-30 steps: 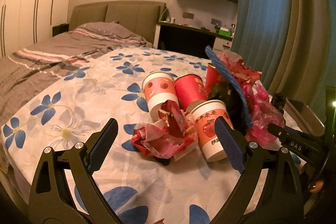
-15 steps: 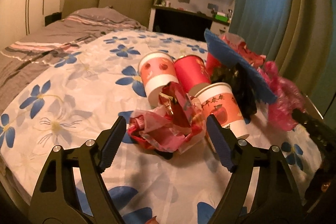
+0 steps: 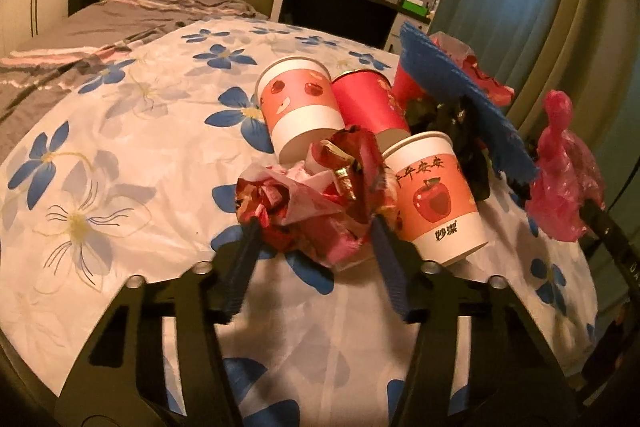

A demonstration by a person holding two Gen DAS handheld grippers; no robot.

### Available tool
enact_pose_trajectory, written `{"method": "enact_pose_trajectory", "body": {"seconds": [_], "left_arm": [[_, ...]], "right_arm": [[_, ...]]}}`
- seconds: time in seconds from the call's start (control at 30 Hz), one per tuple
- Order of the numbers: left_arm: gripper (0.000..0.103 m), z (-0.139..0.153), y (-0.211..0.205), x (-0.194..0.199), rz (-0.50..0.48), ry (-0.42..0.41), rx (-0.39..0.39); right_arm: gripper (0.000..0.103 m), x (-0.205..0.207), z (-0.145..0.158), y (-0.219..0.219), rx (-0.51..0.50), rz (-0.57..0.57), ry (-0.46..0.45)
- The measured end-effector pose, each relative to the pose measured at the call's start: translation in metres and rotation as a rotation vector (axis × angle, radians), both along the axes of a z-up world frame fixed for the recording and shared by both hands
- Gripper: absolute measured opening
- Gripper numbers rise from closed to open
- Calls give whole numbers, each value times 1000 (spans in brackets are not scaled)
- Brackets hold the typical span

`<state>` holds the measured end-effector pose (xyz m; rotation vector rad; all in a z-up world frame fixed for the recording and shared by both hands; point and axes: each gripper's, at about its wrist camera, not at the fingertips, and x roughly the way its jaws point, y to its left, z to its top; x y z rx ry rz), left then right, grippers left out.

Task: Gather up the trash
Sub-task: 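Close the left tool on the crumpled red wrapper while the right tool lifts the pink bag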

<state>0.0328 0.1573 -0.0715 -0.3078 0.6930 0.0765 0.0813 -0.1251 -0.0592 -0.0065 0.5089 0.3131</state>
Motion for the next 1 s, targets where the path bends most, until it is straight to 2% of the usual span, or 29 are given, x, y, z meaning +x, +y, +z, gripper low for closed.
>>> {"method": "enact_pose_trajectory", "body": {"seconds": [0.03,0.17,0.23,0.53,0.7,0.77,0.83,0.9,1.0], "left_arm": [[11,-1,1,1,-11,5,-11],[7,-1,4,-3,4,-5,-20],[0,2,4,-6,7,-16,-19],[0,27,4,-32,0,-100,4],[0,39,7,-46,47,-145,63],[17,38,14,-47,87,-142,80],[66,37,21,-47,119,-142,72],[68,35,22,-47,126,-161,83],[68,26,25,-32,115,-125,98]], "right_arm": [[11,-2,1,1,-1,1,-2],[11,-6,3,0,-2,4,-11],[11,-9,4,0,-2,5,-17],[11,-19,12,-10,10,1,-44],[11,-25,12,-13,15,-1,-48],[11,-27,12,-14,18,3,-51],[11,-29,12,-14,16,6,-57],[11,-30,13,-14,16,6,-57],[11,-31,13,-14,16,6,-52]]}}
